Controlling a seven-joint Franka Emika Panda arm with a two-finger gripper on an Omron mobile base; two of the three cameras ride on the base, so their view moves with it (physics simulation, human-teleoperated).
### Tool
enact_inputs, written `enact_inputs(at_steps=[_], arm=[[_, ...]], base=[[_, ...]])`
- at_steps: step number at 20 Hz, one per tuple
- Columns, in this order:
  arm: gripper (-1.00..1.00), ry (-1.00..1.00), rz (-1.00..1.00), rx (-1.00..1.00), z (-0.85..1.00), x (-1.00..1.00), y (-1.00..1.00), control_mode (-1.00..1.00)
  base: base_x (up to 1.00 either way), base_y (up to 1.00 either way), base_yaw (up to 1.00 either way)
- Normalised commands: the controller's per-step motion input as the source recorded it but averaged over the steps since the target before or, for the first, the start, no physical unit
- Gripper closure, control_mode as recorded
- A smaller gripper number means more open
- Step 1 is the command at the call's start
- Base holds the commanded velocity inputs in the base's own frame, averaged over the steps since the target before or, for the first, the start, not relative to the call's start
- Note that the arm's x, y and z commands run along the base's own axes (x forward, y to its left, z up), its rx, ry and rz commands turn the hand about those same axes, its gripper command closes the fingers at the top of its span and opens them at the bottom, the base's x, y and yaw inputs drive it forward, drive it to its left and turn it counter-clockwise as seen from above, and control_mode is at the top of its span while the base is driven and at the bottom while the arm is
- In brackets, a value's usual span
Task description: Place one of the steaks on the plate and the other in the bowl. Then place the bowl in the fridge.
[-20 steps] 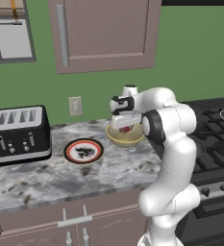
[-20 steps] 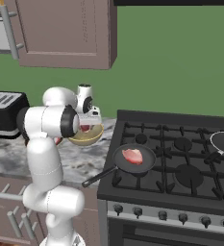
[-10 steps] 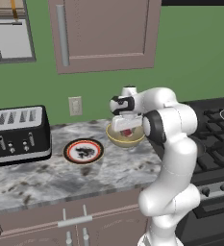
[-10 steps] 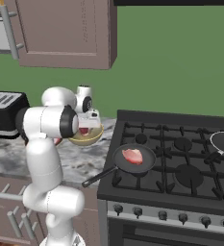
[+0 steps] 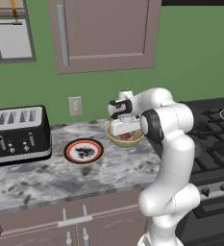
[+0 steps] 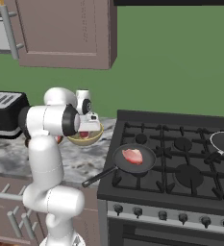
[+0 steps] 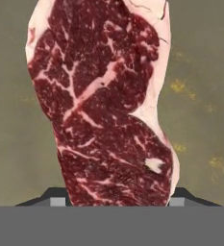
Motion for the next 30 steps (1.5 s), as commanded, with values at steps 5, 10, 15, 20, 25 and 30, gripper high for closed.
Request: enact_inputs(at_steps=[5,10,15,20,25,30], arm=[[-1.00,0.00,0.00,0.00,0.00,0.00,0.00,-1.00],[-1.00,0.00,0.00,0.00,0.00,0.00,0.00,-1.00],[-1.00,-0.03,0.00,0.00,0.12,-0.08,-0.01,-1.00],[-1.00,-0.09,-0.04,0.00,0.31,-0.24,-0.14,-1.00],[-1.00,-0.04,-0.18,0.00,0.09,-0.48,-0.57,-1.00],[-1.00,-0.01,-0.17,0.00,0.37,-0.64,-0.76,-1.00]], base=[[0.00,0.00,0.00],[0.00,0.00,0.00],[0.00,0.00,0.00],[0.00,0.00,0.00],[0.00,0.00,0.00],[0.00,0.00,0.00]])
